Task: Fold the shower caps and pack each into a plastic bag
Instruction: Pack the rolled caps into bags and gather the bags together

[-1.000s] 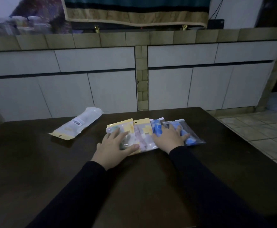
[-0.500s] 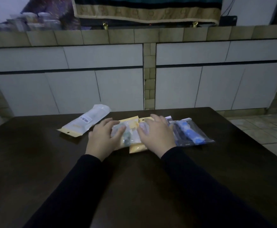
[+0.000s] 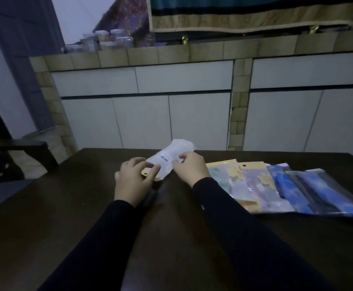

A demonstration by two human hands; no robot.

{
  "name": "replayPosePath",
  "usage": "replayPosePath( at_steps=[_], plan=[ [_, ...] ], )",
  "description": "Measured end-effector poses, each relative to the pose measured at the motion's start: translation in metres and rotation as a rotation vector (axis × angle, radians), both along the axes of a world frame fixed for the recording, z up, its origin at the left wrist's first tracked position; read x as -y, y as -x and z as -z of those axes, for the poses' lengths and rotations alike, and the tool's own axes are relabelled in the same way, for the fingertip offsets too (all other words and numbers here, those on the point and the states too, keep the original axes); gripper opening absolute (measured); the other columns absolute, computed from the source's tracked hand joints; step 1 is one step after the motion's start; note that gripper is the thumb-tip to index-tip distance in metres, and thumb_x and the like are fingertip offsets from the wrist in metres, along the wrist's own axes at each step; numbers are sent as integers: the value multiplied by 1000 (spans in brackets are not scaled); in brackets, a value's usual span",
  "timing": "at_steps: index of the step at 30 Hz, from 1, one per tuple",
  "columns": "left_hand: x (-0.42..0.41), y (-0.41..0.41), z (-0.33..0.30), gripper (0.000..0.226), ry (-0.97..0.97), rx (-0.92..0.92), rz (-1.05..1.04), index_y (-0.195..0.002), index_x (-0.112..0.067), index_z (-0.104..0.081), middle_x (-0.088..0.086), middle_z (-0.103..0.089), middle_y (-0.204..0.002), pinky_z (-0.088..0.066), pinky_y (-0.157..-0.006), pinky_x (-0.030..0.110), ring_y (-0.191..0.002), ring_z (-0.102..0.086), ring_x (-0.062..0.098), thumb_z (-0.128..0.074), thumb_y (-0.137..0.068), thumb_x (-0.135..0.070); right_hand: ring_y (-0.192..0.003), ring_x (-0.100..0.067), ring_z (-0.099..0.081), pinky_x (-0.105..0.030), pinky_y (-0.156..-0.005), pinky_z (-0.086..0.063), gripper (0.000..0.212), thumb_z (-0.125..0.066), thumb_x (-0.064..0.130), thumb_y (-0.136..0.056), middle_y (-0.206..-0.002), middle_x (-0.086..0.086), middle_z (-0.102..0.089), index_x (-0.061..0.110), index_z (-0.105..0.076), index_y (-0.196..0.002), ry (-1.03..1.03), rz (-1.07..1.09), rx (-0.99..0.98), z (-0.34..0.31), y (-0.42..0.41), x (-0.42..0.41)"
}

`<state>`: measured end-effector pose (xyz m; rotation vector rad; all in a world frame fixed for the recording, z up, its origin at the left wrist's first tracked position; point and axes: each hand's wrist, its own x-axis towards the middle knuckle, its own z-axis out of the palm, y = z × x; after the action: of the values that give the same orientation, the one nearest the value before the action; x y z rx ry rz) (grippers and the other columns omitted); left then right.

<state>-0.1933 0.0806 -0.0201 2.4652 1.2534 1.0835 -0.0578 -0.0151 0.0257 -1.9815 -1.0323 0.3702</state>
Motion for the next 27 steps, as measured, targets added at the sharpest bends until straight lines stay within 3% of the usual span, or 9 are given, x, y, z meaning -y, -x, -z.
replayPosePath(
  at_steps=[4, 8, 11, 14, 16, 18, 20, 24, 27],
  plan=[
    [-26, -21, -15, 33, 88, 19, -21, -100, -35, -68, -12, -60, -117, -28, -86, 38, -114, -49, 16, -49, -87, -59, -121, -30, -49, -33, -93, -41, 48, -53, 22, -90, -138, -15, -46, 6, -48, -135, -41, 111, -194, 2, -15, -35],
    [-44, -41, -23, 41, 150, -150, -42, -117, -34, -60, -6, -61, -121, -29, -88, 40, -115, -49, 24, -48, -88, -59, -112, -33, -51, -30, -79, -39, 58, -53, 27, -89, -136, -16, -37, 10, -34, -141, -9, 230, -288, 15, -20, -64],
    [-50, -43, -17, 47, 283, -207, -31, -129, -34, -51, -5, -59, -127, -28, -94, 41, -120, -47, 25, -48, -88, -57, -102, -30, -55, -29, -73, -42, 58, -52, 23, -89, -129, -17, -50, 8, -31, -141, -53, 219, -340, 25, -25, -80],
    [-53, -39, -16, 42, 371, -209, -23, -122, -35, -55, -6, -62, -120, -30, -97, 40, -114, -52, 19, -56, -83, -52, -94, -26, -58, -29, -69, -46, 50, -51, 28, -91, -118, -13, -60, 7, -40, -135, -112, 224, -367, 29, -27, -86],
    [-53, -37, -17, 38, 421, -176, 9, -110, -35, -59, -8, -62, -110, -40, -98, 39, -102, -57, 14, -67, -77, -52, -105, -27, -58, -35, -82, -48, 57, -53, 36, -92, -122, -12, -58, 9, -35, -138, -164, 257, -450, 30, -29, -86],
    [-49, -33, -24, 33, 512, -112, 75, -96, -32, -62, -8, -60, -100, -52, -77, 31, -87, -59, 9, -78, -69, -45, -104, -26, -58, -36, -82, -47, 57, -54, 43, -92, -119, -11, -58, 8, -37, -134, -226, 286, -566, 25, -29, -82],
    [-44, -30, -33, 32, 590, -68, 157, -89, -26, -64, -6, -60, -89, -44, -56, 23, -75, -57, 8, -84, -65, -35, -95, -24, -59, -35, -81, -47, 45, -54, 45, -92, -106, -8, -62, 8, -51, -118, -309, 270, -608, 18, -29, -76],
    [-34, -22, -54, 37, 625, -42, 259, -86, -18, -66, -3, -64, -86, -43, -64, 25, -81, -59, 11, -80, -70, -47, -87, -18, -57, -30, -76, -42, 32, -58, 41, -91, -90, 3, -59, 12, -54, -104, -458, 211, -527, 6, -19, -57],
    [-30, -18, -75, 53, 580, 201, 321, -106, -18, -62, 0, -67, -104, -50, -73, 27, -92, -63, 12, -67, -76, -62, -91, -16, -66, -39, -87, -53, 26, -65, 39, -87, -97, 1, -69, 16, -63, -101, -509, 56, -530, 3, -7, -41]
  ],
)
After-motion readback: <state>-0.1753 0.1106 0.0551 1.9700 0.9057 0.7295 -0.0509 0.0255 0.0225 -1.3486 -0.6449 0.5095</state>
